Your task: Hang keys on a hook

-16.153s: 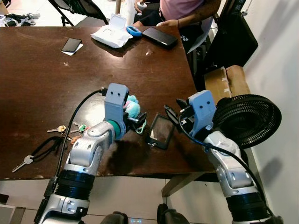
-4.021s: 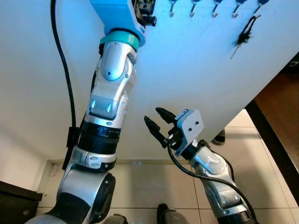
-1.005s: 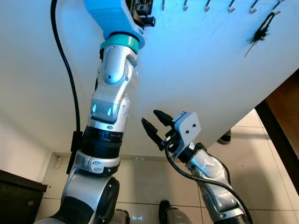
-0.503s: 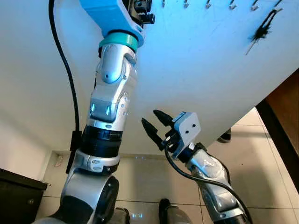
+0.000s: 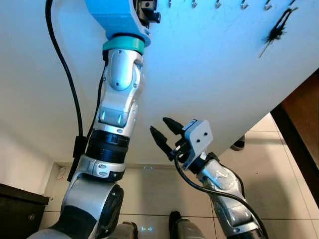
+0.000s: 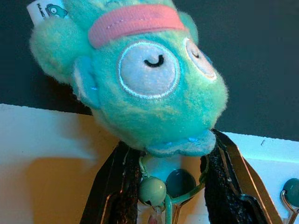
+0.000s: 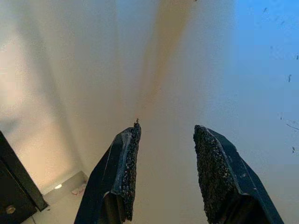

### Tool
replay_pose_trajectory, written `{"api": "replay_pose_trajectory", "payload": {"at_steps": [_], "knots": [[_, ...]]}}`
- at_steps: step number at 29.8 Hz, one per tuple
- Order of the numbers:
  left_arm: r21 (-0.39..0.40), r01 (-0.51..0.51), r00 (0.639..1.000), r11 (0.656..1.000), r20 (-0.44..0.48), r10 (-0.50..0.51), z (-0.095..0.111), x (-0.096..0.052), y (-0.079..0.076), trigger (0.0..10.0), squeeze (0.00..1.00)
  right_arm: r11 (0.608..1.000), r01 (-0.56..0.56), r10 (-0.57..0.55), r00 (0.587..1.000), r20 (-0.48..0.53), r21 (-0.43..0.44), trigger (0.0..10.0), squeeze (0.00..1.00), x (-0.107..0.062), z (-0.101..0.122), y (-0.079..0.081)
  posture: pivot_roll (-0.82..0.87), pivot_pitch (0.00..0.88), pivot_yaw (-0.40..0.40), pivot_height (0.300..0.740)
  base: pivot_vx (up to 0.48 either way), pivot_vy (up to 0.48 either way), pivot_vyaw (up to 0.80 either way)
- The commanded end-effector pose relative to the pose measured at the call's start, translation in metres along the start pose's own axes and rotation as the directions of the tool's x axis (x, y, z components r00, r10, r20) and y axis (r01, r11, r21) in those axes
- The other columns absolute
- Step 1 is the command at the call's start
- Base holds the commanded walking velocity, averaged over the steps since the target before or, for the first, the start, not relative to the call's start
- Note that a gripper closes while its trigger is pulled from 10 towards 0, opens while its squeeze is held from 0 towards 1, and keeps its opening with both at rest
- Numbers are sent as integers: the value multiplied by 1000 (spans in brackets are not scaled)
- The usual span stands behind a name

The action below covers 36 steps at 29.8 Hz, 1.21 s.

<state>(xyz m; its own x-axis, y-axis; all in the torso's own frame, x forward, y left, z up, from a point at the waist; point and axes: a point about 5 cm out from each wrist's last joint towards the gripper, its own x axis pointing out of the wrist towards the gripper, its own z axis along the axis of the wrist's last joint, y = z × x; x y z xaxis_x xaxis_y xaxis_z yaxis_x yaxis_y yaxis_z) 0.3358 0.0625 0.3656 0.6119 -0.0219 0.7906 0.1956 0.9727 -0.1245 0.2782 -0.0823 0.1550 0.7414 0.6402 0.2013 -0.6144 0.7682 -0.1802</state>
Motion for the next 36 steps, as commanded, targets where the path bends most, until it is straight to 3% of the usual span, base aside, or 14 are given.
{"api": "replay_pose_trajectory", "payload": {"at_steps": [1, 3, 5, 6, 8, 10, 23, 27, 31, 36], "knots": [[-9, 34, 999, 999, 4, -34, 2, 4, -6, 10000, 0, 1000, -7, 7, 1000, -22, 12, 10000, 0, -2, -6, 4, 60, 176, 95, 740, 0, 0, 0], [-50, 62, 998, 997, -14, -62, 0, 5, -10, 10000, 0, 1000, -7, 7, 1000, -23, 13, 10000, 0, -2, -6, 4, 62, 179, 95, 740, 0, 0, 0], [-234, 109, 987, 966, -88, -133, -4, 6, -23, 10000, 0, 1000, -8, 9, 1000, -25, 14, 10000, 0, -2, -7, 5, 66, 180, 95, 740, 0, 0, 0], [-234, 109, 987, 966, -88, -133, -4, 6, -23, 10000, 0, 1000, -8, 9, 1000, -25, 14, 10000, 0, -2, -7, 5, 66, 180, 95, 740, 0, 0, 0], [-339, 109, 979, 934, -128, -161, -6, 6, -30, 10000, 0, 1000, -10, 10, 1000, -25, 15, 10000, 0, -2, -7, 6, 68, 180, 96, 740, 0, 0, 0], [-362, 94, 978, 928, -143, -155, -7, 6, -31, 10000, 0, 1000, -11, 11, 1000, -26, 15, 10000, 0, -2, -7, 6, 69, 181, 95, 740, 0, 0, 0], [-277, 26, 969, 961, -230, -93, -24, 4, -43, 10000, 0, 1000, -12, 12, 999, -31, 15, 10000, 0, -2, -9, 6, 66, 180, 97, 740, 0, 0, 0], [-250, 75, 963, 965, -231, -135, -30, 1, -53, 10000, 0, 1000, -11, 11, 999, -35, 17, 10000, 0, -1, -11, 7, 62, 172, 99, 740, 0, 0, 0], [-288, 139, 948, 947, -236, -211, -32, -1, -60, 10000, 0, 1000, -1, 2, 999, -45, 20, 10000, 0, -1, -14, 4, 59, 167, 99, 740, 0, 0, 0], [-312, 183, 938, 932, -228, -260, -29, -1, -56, 10000, 0, 1000, 4, -3, 999, -53, 21, 10000, 0, -2, -16, 3, 59, 167, 99, 740, 0, 0, 0]]}}
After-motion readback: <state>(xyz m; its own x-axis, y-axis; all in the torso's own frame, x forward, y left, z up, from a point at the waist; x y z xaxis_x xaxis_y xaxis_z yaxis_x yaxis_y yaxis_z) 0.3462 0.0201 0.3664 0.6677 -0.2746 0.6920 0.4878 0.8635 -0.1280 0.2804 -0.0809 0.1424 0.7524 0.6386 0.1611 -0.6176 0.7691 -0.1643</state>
